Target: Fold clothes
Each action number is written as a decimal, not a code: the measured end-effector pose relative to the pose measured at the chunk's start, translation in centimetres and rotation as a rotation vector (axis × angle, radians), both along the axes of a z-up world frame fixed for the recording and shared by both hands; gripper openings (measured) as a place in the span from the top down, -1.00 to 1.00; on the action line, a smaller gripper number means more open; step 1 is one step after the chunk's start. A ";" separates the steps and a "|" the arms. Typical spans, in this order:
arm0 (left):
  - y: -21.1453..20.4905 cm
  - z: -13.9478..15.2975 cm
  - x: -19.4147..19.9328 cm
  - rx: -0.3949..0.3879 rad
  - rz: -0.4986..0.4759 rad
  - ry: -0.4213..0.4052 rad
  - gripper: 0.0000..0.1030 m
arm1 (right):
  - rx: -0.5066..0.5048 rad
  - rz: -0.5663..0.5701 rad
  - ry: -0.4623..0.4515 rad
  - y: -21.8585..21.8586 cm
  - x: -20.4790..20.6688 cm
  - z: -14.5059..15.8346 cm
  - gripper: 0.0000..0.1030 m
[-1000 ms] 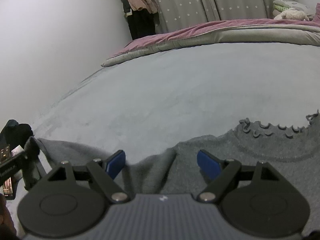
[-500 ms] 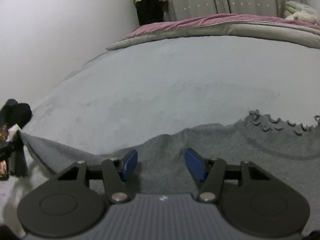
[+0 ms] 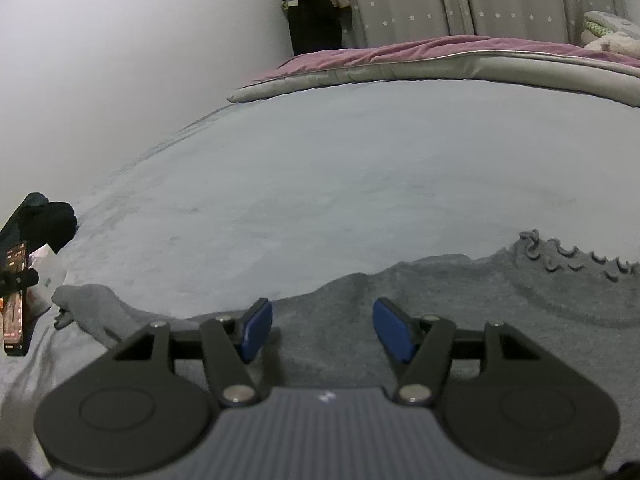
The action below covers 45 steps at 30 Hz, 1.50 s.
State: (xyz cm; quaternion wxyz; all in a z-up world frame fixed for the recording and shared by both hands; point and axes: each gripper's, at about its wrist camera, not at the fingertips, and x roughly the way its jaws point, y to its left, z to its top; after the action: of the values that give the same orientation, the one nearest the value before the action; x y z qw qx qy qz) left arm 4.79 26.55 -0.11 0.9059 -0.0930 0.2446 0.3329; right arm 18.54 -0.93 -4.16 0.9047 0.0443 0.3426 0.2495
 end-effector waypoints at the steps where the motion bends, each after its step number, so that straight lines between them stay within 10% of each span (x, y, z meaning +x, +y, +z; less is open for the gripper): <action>1: 0.6 0.1 -0.4 -0.051 0.004 -0.023 0.59 | 0.000 0.000 0.001 0.0 0.0 0.0 -0.14; 13: 6.4 -3.8 -2.1 -0.681 0.027 -0.275 0.52 | 0.015 -0.003 0.002 -0.2 -0.3 0.1 -0.17; 26: 7.3 -6.3 0.0 -0.661 0.089 -0.275 0.47 | 0.039 0.029 -0.006 0.3 -0.7 0.8 -0.17; 33: 7.1 -6.2 0.8 -0.593 0.073 -0.283 0.91 | 0.019 0.245 -0.078 4.4 -3.6 2.4 -0.16; 45: 7.1 -3.4 1.2 -0.488 -0.019 -0.312 0.94 | -0.218 0.527 -0.189 16.1 -8.1 1.1 0.09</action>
State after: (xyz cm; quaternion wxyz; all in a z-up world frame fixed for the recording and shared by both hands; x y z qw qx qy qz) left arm 5.97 33.61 -3.48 0.8866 -0.3558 0.1762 0.2372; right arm 10.46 15.12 -3.04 0.8361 -0.1669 0.2811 0.4406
